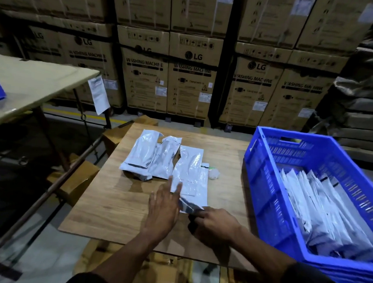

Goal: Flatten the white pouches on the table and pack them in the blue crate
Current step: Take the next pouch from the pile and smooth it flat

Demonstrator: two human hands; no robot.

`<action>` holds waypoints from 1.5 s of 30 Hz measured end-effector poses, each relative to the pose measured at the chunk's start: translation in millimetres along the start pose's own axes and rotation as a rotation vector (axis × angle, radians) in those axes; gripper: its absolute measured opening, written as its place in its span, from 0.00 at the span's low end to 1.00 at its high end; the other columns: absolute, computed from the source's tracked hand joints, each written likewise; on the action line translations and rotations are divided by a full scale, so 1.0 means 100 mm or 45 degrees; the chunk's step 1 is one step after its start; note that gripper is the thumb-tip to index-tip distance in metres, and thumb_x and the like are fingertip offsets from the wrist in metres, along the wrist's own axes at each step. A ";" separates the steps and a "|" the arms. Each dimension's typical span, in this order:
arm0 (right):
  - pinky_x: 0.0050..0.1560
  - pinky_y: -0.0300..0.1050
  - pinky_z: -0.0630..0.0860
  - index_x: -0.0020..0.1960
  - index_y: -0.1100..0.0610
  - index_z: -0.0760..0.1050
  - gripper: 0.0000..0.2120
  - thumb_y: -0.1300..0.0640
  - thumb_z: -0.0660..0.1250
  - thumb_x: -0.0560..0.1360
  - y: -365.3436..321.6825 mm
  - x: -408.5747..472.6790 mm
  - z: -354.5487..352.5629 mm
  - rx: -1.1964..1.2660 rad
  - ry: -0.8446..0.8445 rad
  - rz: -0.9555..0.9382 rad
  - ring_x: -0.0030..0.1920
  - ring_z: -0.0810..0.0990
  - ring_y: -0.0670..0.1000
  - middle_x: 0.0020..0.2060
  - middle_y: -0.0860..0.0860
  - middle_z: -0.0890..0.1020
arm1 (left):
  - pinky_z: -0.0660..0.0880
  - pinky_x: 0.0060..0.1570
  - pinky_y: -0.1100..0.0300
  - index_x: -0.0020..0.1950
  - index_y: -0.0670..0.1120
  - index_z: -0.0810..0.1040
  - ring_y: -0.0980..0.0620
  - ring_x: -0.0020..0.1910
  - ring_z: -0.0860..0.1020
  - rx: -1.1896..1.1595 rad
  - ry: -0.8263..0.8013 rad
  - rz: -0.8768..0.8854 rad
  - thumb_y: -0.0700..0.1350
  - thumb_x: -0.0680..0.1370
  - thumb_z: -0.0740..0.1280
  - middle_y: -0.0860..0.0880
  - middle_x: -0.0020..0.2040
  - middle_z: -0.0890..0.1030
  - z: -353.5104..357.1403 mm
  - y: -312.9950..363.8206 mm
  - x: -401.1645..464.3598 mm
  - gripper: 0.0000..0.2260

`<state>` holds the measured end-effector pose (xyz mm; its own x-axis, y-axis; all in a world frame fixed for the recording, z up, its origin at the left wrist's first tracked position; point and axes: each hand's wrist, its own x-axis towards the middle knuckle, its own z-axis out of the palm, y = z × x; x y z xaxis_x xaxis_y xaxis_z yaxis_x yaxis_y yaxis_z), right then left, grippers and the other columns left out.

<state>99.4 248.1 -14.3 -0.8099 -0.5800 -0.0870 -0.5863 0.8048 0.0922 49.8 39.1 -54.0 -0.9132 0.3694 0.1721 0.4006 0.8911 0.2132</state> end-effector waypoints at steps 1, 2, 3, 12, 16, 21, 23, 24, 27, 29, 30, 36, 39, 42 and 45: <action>0.36 0.53 0.80 0.56 0.52 0.77 0.13 0.50 0.57 0.79 0.07 -0.02 -0.04 0.021 0.007 -0.010 0.55 0.80 0.57 0.58 0.50 0.79 | 0.77 0.57 0.41 0.83 0.48 0.54 0.38 0.71 0.70 -0.106 0.055 -0.083 0.48 0.76 0.73 0.40 0.83 0.53 0.01 0.00 -0.02 0.41; 0.39 0.54 0.79 0.58 0.54 0.76 0.11 0.55 0.59 0.78 0.13 -0.04 -0.09 0.057 0.028 -0.017 0.56 0.80 0.58 0.60 0.51 0.78 | 0.78 0.54 0.44 0.84 0.47 0.48 0.37 0.69 0.72 -0.186 0.086 -0.124 0.48 0.77 0.72 0.39 0.83 0.51 0.02 0.00 -0.06 0.43; 0.42 0.54 0.79 0.58 0.55 0.76 0.11 0.60 0.61 0.77 0.19 -0.07 -0.14 0.095 0.076 -0.006 0.56 0.80 0.58 0.62 0.52 0.78 | 0.78 0.54 0.44 0.83 0.47 0.42 0.37 0.69 0.72 -0.236 0.081 -0.126 0.48 0.78 0.70 0.39 0.83 0.51 0.07 -0.01 -0.09 0.44; 0.49 0.56 0.80 0.62 0.53 0.75 0.16 0.60 0.60 0.76 0.59 -0.30 -0.35 0.352 0.357 0.257 0.56 0.82 0.58 0.64 0.50 0.79 | 0.65 0.65 0.33 0.78 0.50 0.68 0.36 0.75 0.65 0.086 -0.226 0.072 0.69 0.76 0.57 0.41 0.78 0.67 0.65 0.15 -0.24 0.35; 0.49 0.55 0.81 0.63 0.53 0.76 0.17 0.62 0.61 0.76 0.64 -0.37 -0.49 0.333 0.464 0.318 0.58 0.82 0.56 0.66 0.49 0.78 | 0.70 0.61 0.29 0.73 0.47 0.74 0.34 0.72 0.71 0.087 -0.283 0.119 0.65 0.76 0.57 0.40 0.76 0.69 0.73 0.19 -0.30 0.32; 0.53 0.51 0.81 0.61 0.56 0.79 0.18 0.67 0.65 0.73 0.82 -0.47 -0.75 0.358 0.650 0.386 0.59 0.82 0.54 0.62 0.50 0.81 | 0.66 0.65 0.32 0.73 0.45 0.75 0.36 0.76 0.66 0.022 -0.118 0.163 0.60 0.78 0.57 0.40 0.79 0.65 0.52 0.45 -0.11 0.29; 0.57 0.45 0.78 0.60 0.56 0.80 0.19 0.69 0.67 0.72 0.93 -0.53 -0.90 0.384 0.749 0.419 0.58 0.82 0.52 0.60 0.50 0.83 | 0.65 0.68 0.32 0.74 0.46 0.74 0.38 0.78 0.63 -0.028 -0.028 0.226 0.59 0.79 0.56 0.40 0.80 0.63 0.35 0.70 0.11 0.28; 0.57 0.43 0.77 0.60 0.56 0.81 0.19 0.69 0.67 0.72 1.00 -0.58 -0.97 0.400 0.804 0.449 0.57 0.83 0.51 0.59 0.50 0.83 | 0.64 0.69 0.32 0.74 0.46 0.73 0.39 0.79 0.62 -0.054 0.017 0.270 0.59 0.80 0.55 0.41 0.80 0.63 0.25 0.84 0.24 0.28; 0.53 0.42 0.77 0.58 0.56 0.82 0.19 0.69 0.67 0.70 1.17 -0.84 -1.22 0.380 0.918 0.567 0.51 0.84 0.49 0.53 0.50 0.85 | 0.61 0.71 0.35 0.71 0.47 0.75 0.40 0.77 0.64 -0.115 0.130 0.373 0.58 0.80 0.55 0.43 0.77 0.68 -0.05 1.29 0.60 0.26; 0.48 0.40 0.75 0.57 0.56 0.83 0.20 0.70 0.67 0.69 1.30 -1.05 -1.36 0.353 0.950 0.626 0.44 0.82 0.47 0.48 0.51 0.86 | 0.63 0.70 0.36 0.70 0.47 0.76 0.39 0.75 0.67 -0.175 0.167 0.416 0.59 0.79 0.54 0.43 0.75 0.71 -0.27 1.64 0.79 0.26; 0.47 0.39 0.74 0.57 0.57 0.83 0.21 0.70 0.67 0.68 1.37 -1.16 -1.41 0.349 0.955 0.656 0.42 0.80 0.47 0.47 0.52 0.86 | 0.65 0.69 0.35 0.69 0.47 0.76 0.38 0.74 0.68 -0.199 0.163 0.432 0.59 0.79 0.54 0.43 0.74 0.72 -0.36 1.82 0.86 0.26; 0.51 0.46 0.78 0.57 0.56 0.83 0.22 0.71 0.66 0.67 1.92 -1.94 -1.52 0.271 0.768 0.958 0.50 0.85 0.57 0.50 0.56 0.86 | 0.68 0.67 0.32 0.65 0.47 0.79 0.37 0.73 0.70 -0.124 0.053 0.639 0.61 0.76 0.53 0.41 0.71 0.75 -0.52 2.80 1.07 0.28; 0.53 0.53 0.79 0.59 0.53 0.82 0.22 0.67 0.65 0.68 2.10 -2.28 -1.41 0.217 0.507 1.072 0.54 0.83 0.60 0.52 0.57 0.85 | 0.63 0.70 0.33 0.66 0.46 0.78 0.36 0.75 0.68 -0.042 -0.002 0.767 0.61 0.76 0.52 0.41 0.73 0.73 -0.43 3.20 1.11 0.29; 0.52 0.52 0.77 0.60 0.50 0.81 0.21 0.64 0.65 0.71 2.22 -2.56 -1.26 0.125 0.288 1.129 0.56 0.81 0.61 0.54 0.56 0.85 | 0.66 0.69 0.34 0.63 0.46 0.80 0.37 0.72 0.71 0.029 -0.141 0.810 0.62 0.75 0.53 0.41 0.70 0.76 -0.29 3.58 1.13 0.29; 0.50 0.52 0.75 0.61 0.48 0.79 0.20 0.62 0.64 0.71 2.33 -2.76 -1.14 0.102 0.208 1.162 0.55 0.80 0.62 0.53 0.56 0.84 | 0.51 0.75 0.34 0.74 0.44 0.71 0.38 0.80 0.57 0.010 -0.147 0.872 0.61 0.80 0.58 0.41 0.79 0.64 -0.05 3.89 1.17 0.28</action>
<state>184.2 581.9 144.2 -0.9528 0.2760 0.1267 0.2766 0.9609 -0.0128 98.9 427.5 53.4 -0.4569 0.8747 0.1617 0.8895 0.4487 0.0862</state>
